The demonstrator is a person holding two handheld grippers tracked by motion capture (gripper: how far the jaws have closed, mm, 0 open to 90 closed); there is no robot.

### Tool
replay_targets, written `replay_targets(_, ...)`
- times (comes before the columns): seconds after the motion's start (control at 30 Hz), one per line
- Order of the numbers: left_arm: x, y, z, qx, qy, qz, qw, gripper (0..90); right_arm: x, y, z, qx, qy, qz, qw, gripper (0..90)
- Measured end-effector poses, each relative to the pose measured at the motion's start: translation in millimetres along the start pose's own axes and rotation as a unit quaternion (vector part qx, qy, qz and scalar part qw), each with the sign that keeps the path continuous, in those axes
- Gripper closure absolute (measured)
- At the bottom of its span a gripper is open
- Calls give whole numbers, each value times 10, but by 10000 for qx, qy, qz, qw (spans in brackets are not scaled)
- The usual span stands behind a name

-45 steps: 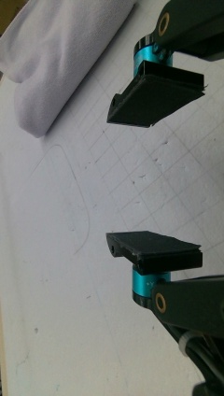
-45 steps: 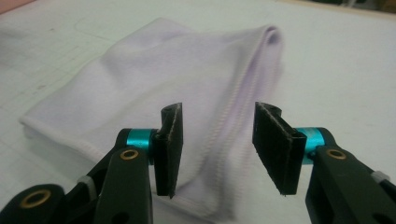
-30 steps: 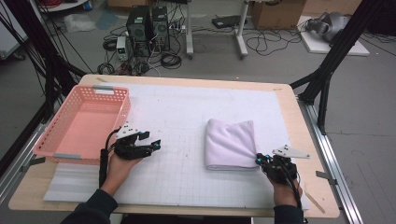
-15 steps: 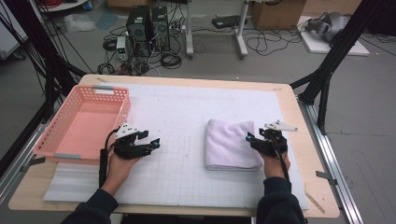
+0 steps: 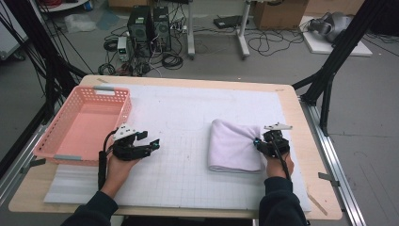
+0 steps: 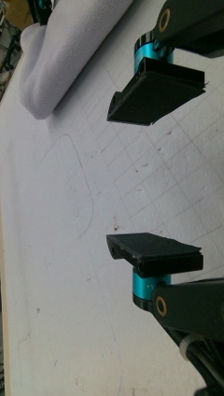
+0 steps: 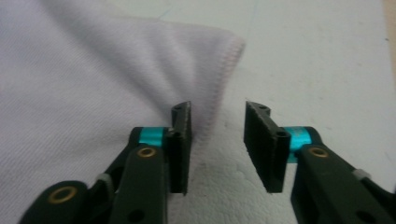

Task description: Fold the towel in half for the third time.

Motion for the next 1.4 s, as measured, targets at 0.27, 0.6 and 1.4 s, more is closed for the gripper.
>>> replay_targets(0.27, 18, 40, 9, -8, -27, 20, 10000, 349, 116, -70, -341, -752, -216, -514, 9956, 611)
replay_targets(0.6, 22, 40, 0, -28, -48, 64, 10000, 350, 288, 516, -435, -369, -466, -946, 9937, 611)
replay_targets(1.4, 7, 20, -41, -173, -345, 88, 9992, 222, 232, -367, 432, -506, -942, -1427, 9840, 600)
Point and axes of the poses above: each handheld gripper's, and its own axes: y roughly forward along the jaws, z roughly out of its underside, x roughly to its left, the point moved 5 cm from there along y, roughly forward along the jaws
